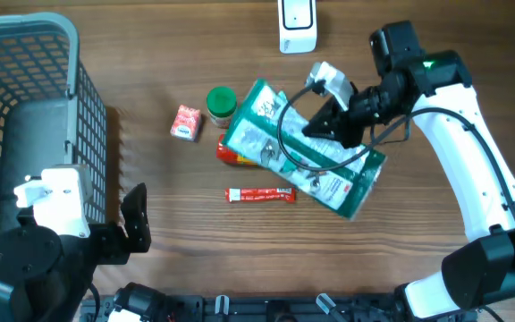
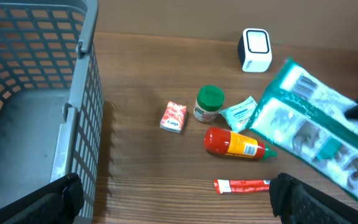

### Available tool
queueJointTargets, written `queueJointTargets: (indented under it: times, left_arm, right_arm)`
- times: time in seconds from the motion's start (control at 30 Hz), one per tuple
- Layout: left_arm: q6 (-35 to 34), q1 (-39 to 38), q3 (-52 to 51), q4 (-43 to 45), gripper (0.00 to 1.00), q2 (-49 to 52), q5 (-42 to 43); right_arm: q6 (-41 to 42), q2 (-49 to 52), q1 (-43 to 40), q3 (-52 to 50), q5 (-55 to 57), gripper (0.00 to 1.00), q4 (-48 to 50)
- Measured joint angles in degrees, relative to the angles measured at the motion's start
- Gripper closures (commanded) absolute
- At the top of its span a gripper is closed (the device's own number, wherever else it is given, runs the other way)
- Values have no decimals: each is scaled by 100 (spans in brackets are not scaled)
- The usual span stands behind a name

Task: Scan the item barcode
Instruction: 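Lift the green glove packet with the right gripper toward the scanner, then hold the glove packet barcode in front of the white scanner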

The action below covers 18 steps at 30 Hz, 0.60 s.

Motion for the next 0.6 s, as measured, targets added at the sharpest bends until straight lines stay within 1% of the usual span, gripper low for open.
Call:
queueJointTargets:
  times: [0.03,0.07,0.13,0.17,0.2,0.3,0.4,0.47,0.53,0.6]
  left_arm:
    - [0,0,-2,-9,0,4,4]
    - [0,0,-2,-2,0,4,2]
    - [0,0,-2,-2,0,4,4]
    - [0,0,-2,-4,0,4,2]
    - [0,0,-2,-4,0,4,2]
    - [0,0,-2,-4,0,4,2]
    - [0,0,-2,-4,0,4,2]
    - [0,0,-2,-2,0,4,4]
    - [0,0,-2,-4,0,4,2]
    - [0,0,-2,-2,0,4,4]
  right_arm:
    - [562,0,2,7,339,96,511]
    - [966,0,2,15,590,96,811]
    - [1867,0,2,15,1434,96,1423]
    - [2280,0,2,15,1884,96,1652]
    - [2782,0,2,15,2590,96,1904]
    - [3530,0,2,15,4151,96,2245]
    - [3926,0,4,15,5683,96,2706]
    - [3963,11,55,15,6671,96,3327]
    - [3775,61,188,17,7407,96,3980]
    - [3241,262,439,37,8199,96,4894]
